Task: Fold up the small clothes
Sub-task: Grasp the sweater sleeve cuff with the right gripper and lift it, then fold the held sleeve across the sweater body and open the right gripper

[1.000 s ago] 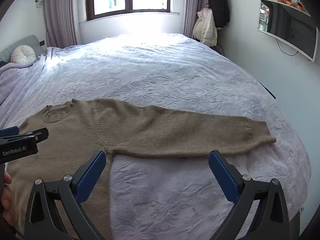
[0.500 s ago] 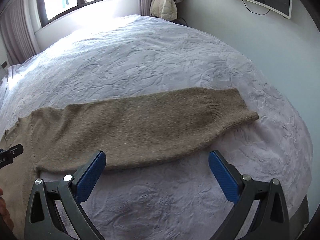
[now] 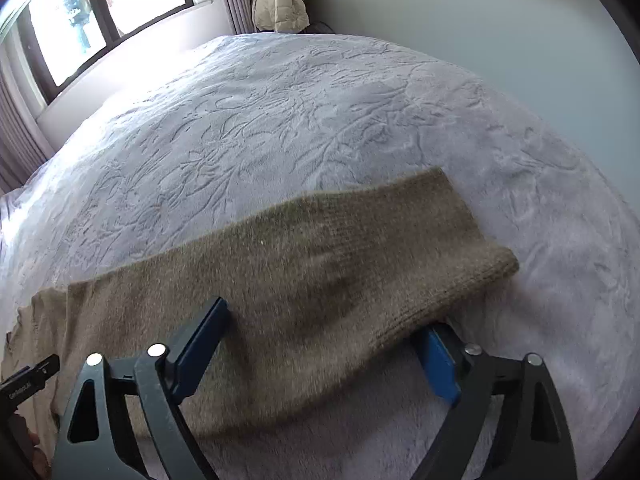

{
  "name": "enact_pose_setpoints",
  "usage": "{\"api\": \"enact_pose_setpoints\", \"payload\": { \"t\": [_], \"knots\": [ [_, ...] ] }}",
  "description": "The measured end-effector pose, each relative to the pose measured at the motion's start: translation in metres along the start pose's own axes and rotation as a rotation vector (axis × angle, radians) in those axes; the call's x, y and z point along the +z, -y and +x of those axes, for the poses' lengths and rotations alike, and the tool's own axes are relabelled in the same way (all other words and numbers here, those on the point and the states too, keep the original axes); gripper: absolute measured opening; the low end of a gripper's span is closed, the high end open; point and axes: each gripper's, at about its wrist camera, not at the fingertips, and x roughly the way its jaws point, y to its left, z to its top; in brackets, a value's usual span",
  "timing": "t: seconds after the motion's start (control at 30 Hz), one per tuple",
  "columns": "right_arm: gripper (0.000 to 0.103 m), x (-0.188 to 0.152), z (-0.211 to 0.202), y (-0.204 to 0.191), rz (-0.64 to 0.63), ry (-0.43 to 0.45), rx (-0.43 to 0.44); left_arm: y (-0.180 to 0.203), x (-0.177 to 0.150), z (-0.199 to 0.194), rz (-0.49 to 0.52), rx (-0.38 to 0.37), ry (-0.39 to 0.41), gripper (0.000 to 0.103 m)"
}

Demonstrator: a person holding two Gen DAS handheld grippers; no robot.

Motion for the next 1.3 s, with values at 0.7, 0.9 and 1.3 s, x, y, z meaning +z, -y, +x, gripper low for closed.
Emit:
{"api": "enact_pose_setpoints", "payload": {
  "t": [0.7,0.9,1.3],
  "knots": [
    [0.013,0.016,-0.042,-0.012,-0.048,0.148,0.041,0.012,0.001,0.003,0.042,0.016,0.008,0.103],
    [0.013,0.013,-0.08,-0.028,-0.079,0.206,0.024,-0.007,-0.003,-0.011,0.018,-0.059,-0.01,0.103],
    [0.013,-0.011,-0.179,-0.218,-0.378,0.377,0.19,-0.168,-0.034,-0.038,-0.21,-0.077,0.011,0.103]
  ]
}}
